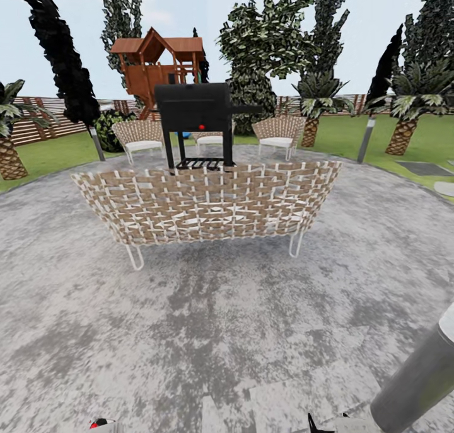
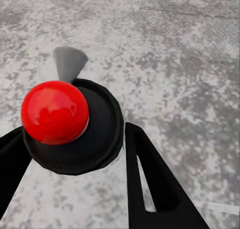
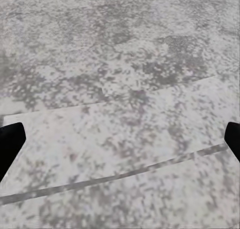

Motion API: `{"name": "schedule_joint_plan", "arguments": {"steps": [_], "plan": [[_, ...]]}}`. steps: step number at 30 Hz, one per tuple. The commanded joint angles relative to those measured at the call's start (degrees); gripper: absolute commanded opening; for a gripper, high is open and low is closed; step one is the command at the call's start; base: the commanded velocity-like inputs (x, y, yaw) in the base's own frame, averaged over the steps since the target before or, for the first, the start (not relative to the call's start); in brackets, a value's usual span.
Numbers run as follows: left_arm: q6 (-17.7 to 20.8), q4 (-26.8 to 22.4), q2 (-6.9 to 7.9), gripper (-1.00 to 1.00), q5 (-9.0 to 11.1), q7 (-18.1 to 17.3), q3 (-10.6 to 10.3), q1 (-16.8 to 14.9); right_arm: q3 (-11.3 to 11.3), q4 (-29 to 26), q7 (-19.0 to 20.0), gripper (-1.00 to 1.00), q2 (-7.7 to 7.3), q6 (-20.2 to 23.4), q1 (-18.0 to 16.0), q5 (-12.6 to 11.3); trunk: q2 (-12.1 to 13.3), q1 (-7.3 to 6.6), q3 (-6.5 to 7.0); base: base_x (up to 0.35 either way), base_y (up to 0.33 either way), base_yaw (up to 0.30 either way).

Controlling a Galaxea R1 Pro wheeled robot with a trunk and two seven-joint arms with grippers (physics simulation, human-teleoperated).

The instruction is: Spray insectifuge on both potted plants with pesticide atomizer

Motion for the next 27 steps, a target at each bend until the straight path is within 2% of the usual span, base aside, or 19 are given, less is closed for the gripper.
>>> {"name": "schedule_joint_plan", "arguments": {"steps": [1, 7, 17, 27], "plan": [[-0.2, 0.1, 0.01, -1.0, 0.6, -0.3, -0.1, 0.0, -0.1, 0.0, 0.0, 1.0, 0.03, -0.2, 0.0, 0.1, 0.0, 0.01, -0.02, 0.24, 0.254, -0.002], [-0.2, 0.1, 0.01, -1.0, 0.5, -0.4, -0.1, 0.0, 0.0, 0.0, 0.0, 1.0, 0.41, -0.2, 0.0, 0.1, 0.0, 0.01, 0.03, 0.239, 0.259, 0.075], [-0.2, 0.1, 0.01, -1.0, 0.5, -0.4, -0.1, 0.0, 0.0, -0.1, -0.1, 1.0, 0.6, -0.2, 0.0, 0.0, 0.0, 0.01, 0.03, 0.25, 0.241, 0.262], [-0.2, 0.1, 0.01, -1.0, 0.5, -0.4, -0.1, 0.0, -0.1, -0.1, -0.1, 1.0, 0.6, -0.2, 0.0, 0.1, 0.0, 0.01, 0.03, 0.296, 0.161, 0.276]]}}
